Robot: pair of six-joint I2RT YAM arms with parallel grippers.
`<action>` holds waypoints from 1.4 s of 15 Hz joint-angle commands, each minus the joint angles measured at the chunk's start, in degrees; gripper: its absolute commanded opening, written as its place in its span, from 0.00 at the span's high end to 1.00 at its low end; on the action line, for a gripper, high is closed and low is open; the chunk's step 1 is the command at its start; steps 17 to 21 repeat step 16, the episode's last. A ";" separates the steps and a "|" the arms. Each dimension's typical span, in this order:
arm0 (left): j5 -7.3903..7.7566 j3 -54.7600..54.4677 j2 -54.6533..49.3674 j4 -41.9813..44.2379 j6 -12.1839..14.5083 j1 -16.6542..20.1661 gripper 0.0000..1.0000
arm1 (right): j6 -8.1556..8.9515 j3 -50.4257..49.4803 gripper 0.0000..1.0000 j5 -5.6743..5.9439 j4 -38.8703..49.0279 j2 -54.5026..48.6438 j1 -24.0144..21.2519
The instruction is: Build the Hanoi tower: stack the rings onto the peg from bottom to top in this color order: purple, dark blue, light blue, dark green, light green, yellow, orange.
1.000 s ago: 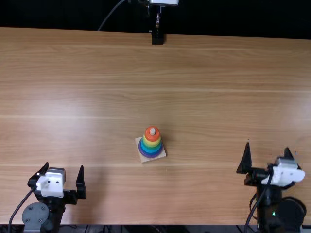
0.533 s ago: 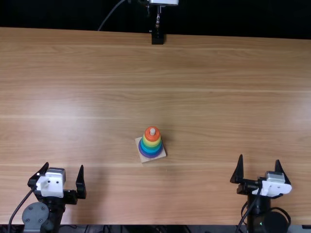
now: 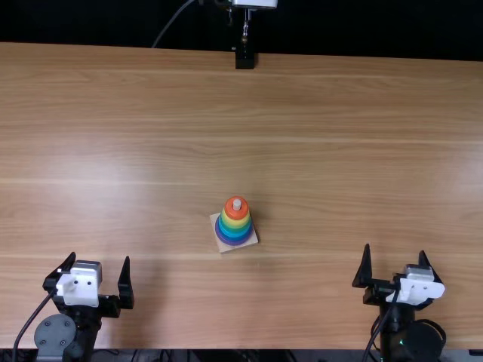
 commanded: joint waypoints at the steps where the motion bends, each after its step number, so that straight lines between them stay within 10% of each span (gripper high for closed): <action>1: 0.28 -6.44 -0.67 -4.40 -0.34 -0.45 0.00 | 0.23 -1.73 0.00 0.76 -5.20 -0.73 -0.63; 21: 0.28 -6.44 -0.67 -4.40 -0.44 -0.45 0.00 | 0.34 -1.65 0.00 0.87 -10.26 -0.73 -0.63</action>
